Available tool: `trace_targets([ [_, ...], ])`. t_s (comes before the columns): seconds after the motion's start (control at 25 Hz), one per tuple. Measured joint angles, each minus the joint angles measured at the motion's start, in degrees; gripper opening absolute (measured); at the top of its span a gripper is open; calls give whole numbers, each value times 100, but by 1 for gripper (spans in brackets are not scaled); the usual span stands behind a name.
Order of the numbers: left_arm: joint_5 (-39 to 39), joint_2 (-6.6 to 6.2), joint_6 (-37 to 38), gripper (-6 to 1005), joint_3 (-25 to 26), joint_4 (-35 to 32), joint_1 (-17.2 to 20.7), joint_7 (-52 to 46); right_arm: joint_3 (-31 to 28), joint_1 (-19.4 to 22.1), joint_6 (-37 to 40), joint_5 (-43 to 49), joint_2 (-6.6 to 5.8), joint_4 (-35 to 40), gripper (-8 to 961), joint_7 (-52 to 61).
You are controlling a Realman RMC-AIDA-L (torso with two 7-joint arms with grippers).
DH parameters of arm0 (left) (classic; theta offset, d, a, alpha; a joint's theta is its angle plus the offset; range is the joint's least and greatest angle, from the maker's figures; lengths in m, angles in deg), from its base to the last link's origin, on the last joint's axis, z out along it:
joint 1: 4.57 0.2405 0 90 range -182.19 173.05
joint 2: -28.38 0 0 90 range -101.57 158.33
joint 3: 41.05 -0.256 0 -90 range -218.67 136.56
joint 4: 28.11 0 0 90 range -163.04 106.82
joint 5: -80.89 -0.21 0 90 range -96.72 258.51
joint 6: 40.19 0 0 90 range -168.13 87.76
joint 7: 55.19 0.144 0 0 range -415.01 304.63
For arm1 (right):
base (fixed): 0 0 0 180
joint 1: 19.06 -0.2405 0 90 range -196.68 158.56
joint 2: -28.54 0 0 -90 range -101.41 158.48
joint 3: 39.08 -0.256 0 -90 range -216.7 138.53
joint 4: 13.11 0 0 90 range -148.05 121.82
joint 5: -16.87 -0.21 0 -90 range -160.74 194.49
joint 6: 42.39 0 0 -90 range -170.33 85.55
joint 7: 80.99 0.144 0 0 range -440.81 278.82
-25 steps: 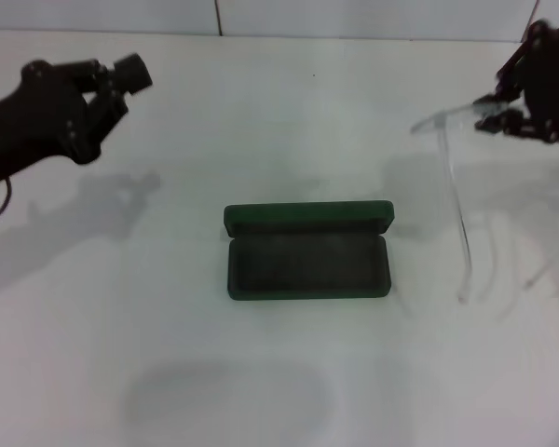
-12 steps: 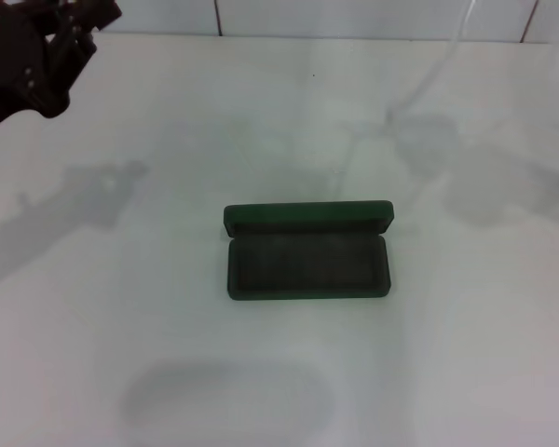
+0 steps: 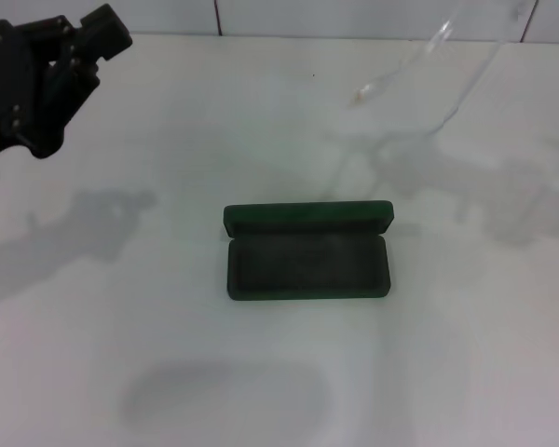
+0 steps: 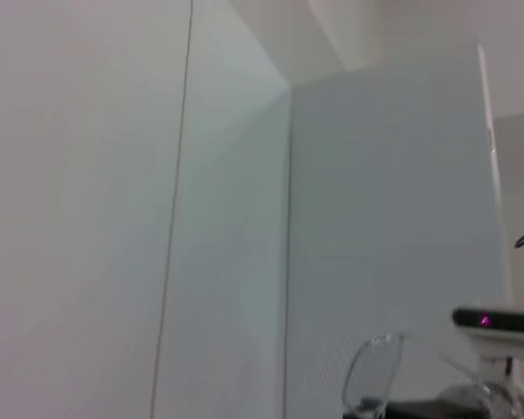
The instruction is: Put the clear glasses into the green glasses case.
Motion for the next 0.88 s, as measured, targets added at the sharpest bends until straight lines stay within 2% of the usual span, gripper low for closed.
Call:
trace_targets([
  [0.16, 58, -61, 271, 28, -12, -1, -57, -14, 284, -160, 220, -275, -18, -625, 113, -277],
  [0.32, 185, -136, 664, 28, -84, -67, -132, -125, 314, -423, 498, -374, -14, -1234, 113, -334],
  [0.6, 575, -235, 694, 28, -988, -486, -147, -219, 356, -717, 671, -530, -30, -2039, 113, -436],
  [0.88, 108, -286, 683, 28, -1067, -561, -866, -717, 522, -970, 688, -469, -38, -2603, 113, -611],
])
